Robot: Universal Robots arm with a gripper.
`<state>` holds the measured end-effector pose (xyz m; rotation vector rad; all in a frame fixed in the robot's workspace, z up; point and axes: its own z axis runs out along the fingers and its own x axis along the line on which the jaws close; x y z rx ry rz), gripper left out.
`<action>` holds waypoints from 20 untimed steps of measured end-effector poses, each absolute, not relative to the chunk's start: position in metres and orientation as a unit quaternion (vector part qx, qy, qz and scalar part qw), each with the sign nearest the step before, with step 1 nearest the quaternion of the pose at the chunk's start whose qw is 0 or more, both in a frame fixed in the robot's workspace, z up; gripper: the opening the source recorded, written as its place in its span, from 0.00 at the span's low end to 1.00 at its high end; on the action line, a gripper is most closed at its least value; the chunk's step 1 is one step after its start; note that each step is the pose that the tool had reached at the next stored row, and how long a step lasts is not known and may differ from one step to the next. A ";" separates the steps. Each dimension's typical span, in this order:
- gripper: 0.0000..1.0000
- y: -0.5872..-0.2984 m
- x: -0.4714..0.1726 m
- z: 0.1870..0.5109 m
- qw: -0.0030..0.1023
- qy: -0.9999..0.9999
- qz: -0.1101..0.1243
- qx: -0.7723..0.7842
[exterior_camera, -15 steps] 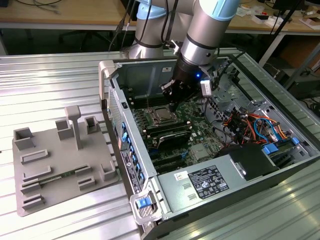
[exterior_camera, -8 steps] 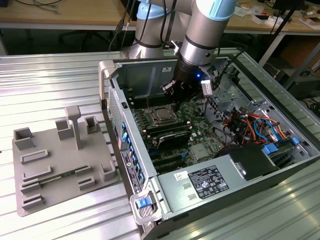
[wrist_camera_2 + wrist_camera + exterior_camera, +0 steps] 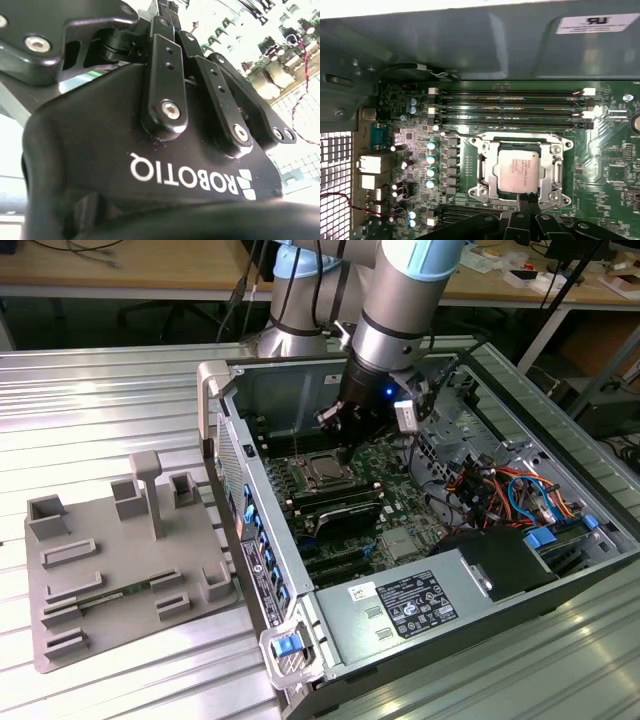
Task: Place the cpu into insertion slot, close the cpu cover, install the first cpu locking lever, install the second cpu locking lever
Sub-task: 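Install the first cpu locking lever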
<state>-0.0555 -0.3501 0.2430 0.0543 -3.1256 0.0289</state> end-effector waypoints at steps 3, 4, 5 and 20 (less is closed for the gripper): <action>0.11 -0.349 -0.071 0.243 0.006 -1.000 0.009 0.017; 0.11 -0.348 -0.076 0.243 0.005 -1.000 0.009 0.017; 0.11 -0.348 -0.080 0.243 0.005 -1.000 0.009 0.017; 0.11 -0.347 -0.094 0.258 0.003 -1.000 0.007 0.017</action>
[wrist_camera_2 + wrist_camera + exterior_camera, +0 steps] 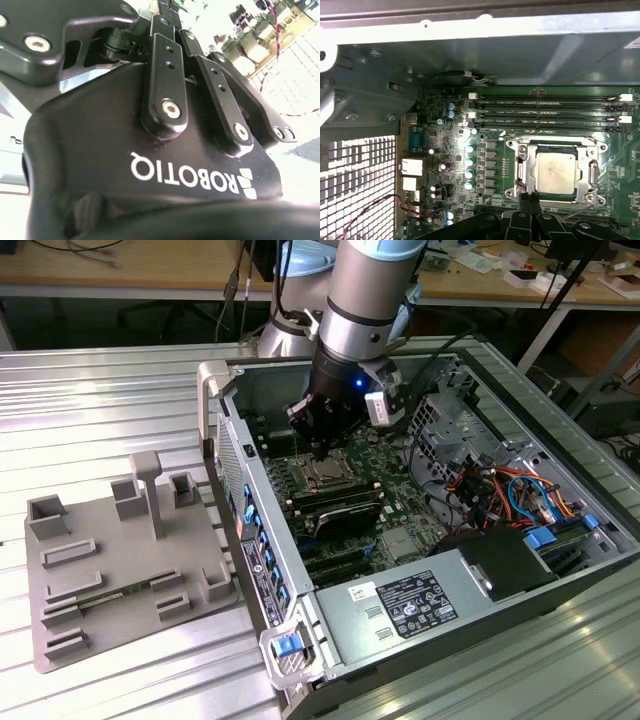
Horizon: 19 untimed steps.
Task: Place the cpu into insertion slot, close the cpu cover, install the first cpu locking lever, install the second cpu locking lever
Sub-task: 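Install the first cpu locking lever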
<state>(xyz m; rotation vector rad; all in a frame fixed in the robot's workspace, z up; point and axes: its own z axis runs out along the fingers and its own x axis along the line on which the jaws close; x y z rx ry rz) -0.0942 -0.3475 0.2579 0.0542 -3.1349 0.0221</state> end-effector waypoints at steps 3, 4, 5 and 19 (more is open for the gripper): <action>0.11 -0.345 -0.106 0.258 0.002 -1.000 0.007 0.017; 0.11 -0.344 -0.108 0.258 0.002 -1.000 0.007 0.017; 0.11 -0.343 -0.110 0.258 0.002 -1.000 0.007 0.017; 0.11 -0.317 -0.126 0.258 0.002 -1.000 0.007 0.019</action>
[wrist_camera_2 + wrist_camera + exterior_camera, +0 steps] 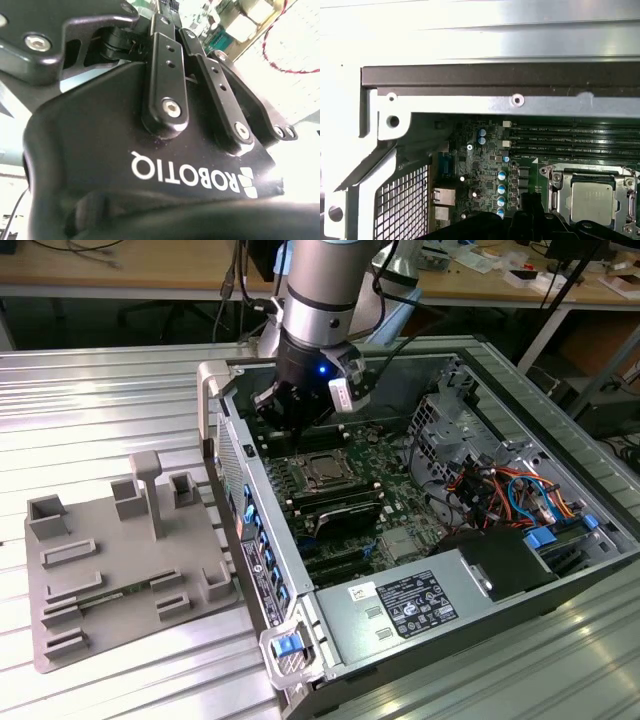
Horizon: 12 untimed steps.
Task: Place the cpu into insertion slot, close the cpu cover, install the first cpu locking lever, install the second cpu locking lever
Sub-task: 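Install the first cpu locking lever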
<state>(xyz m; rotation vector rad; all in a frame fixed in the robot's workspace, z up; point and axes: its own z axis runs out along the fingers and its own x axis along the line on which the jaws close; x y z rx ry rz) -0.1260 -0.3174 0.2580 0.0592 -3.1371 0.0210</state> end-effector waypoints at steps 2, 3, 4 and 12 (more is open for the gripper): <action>0.11 -0.315 -0.126 0.258 0.002 -1.000 0.006 0.019; 0.11 -0.314 -0.126 0.259 0.002 -1.000 0.006 0.019; 0.11 -0.312 -0.126 0.260 0.002 -1.000 0.006 0.019; 0.11 -0.300 -0.123 0.261 0.002 -1.000 0.000 0.023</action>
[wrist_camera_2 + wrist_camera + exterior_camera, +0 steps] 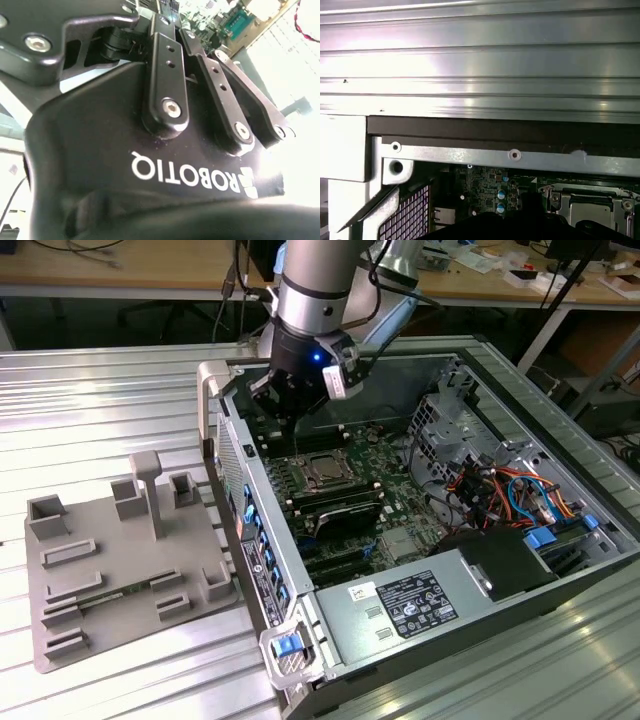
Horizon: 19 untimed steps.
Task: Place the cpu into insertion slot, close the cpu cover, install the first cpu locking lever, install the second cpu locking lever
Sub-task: 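Install the first cpu locking lever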
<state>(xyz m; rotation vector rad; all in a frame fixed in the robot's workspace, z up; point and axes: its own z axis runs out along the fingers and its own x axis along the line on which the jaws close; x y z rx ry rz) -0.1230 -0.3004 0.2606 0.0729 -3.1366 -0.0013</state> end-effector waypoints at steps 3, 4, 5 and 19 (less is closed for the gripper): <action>0.11 -0.300 -0.110 0.260 0.006 -1.000 -0.001 0.028; 0.11 -0.300 -0.108 0.260 0.006 -1.000 -0.002 0.028; 0.11 -0.300 -0.106 0.260 0.006 -1.000 -0.002 0.029; 0.11 -0.300 -0.093 0.244 0.009 -0.999 -0.002 0.032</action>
